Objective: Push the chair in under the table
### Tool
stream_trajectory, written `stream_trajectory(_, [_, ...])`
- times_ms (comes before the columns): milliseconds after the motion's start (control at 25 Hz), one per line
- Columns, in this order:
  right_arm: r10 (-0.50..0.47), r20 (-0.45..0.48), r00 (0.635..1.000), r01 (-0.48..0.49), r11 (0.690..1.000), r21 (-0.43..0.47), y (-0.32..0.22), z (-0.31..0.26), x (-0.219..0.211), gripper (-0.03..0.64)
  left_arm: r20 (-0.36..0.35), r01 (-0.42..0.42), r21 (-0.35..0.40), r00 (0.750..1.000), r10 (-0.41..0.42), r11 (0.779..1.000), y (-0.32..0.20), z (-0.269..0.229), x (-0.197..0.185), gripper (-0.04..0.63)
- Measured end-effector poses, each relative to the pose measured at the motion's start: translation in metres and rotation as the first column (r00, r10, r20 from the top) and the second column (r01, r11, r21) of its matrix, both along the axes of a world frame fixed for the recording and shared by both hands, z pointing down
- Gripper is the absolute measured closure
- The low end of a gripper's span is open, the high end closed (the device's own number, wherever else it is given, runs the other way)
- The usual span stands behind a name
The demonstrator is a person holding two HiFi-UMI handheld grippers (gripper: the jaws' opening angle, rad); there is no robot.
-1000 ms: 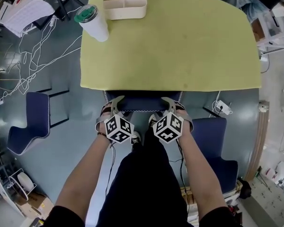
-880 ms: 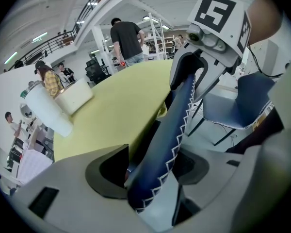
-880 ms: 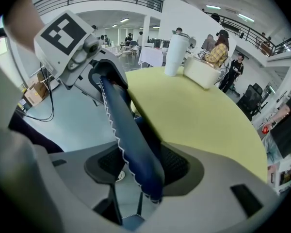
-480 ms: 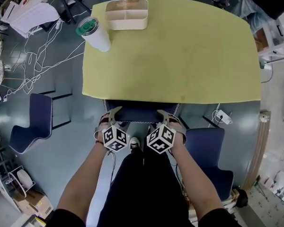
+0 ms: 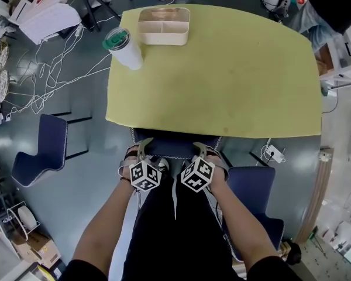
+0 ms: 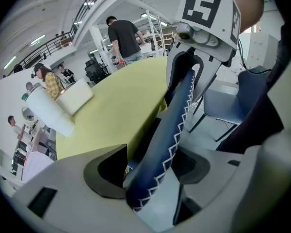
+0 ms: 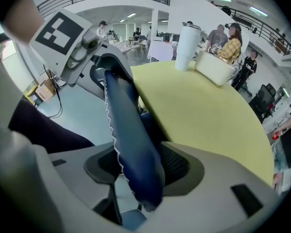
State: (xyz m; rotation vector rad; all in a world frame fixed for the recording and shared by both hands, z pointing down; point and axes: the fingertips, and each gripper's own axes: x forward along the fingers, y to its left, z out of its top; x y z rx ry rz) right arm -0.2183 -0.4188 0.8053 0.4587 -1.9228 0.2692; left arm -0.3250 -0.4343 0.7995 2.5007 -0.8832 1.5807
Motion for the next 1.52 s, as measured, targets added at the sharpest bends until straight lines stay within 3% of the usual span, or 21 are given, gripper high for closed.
stream_trajectory(320, [-0.024,-0.032,0.999,0.023,1.000,-0.019,0.003,-0.001,-0.003,0.393,0.028,-0.050,0.053,0.998,0.048,0.997,0.003,-0.003,-0.001,0.324])
stream_trajectory(560, [0.007,-0.007,1.000,-0.008,0.997,-0.071,0.009,-0.022,-0.004,0.400,0.024,-0.062,0.018,0.998,0.062,0.998,0.008,-0.007,-0.001,0.325])
stream_trajectory(840, [0.023,0.031,0.999,-0.021,0.997,-0.075,0.012,-0.055,-0.004,0.452,-0.003,-0.110,-0.015,0.994,0.110,0.994,0.017,-0.032,0.000,0.349])
stream_trajectory(960, [0.043,0.041,0.998,-0.040,0.997,-0.061,0.006,-0.071,-0.005,0.518,-0.024,-0.114,-0.044,0.993,0.113,0.992,0.022,-0.045,-0.002,0.396])
stream_trajectory(1200, [0.143,0.094,0.985,-0.143,0.990,-0.003,-0.011,-0.101,-0.009,0.572,-0.113,-0.029,-0.005,0.993,0.029,1.000,0.008,-0.086,-0.003,0.513])
stream_trajectory(1520, [0.275,0.222,0.935,-0.289,0.957,0.034,-0.038,-0.158,-0.016,0.595,-0.227,0.053,0.072,0.973,-0.035,0.996,-0.032,-0.145,0.007,0.561])
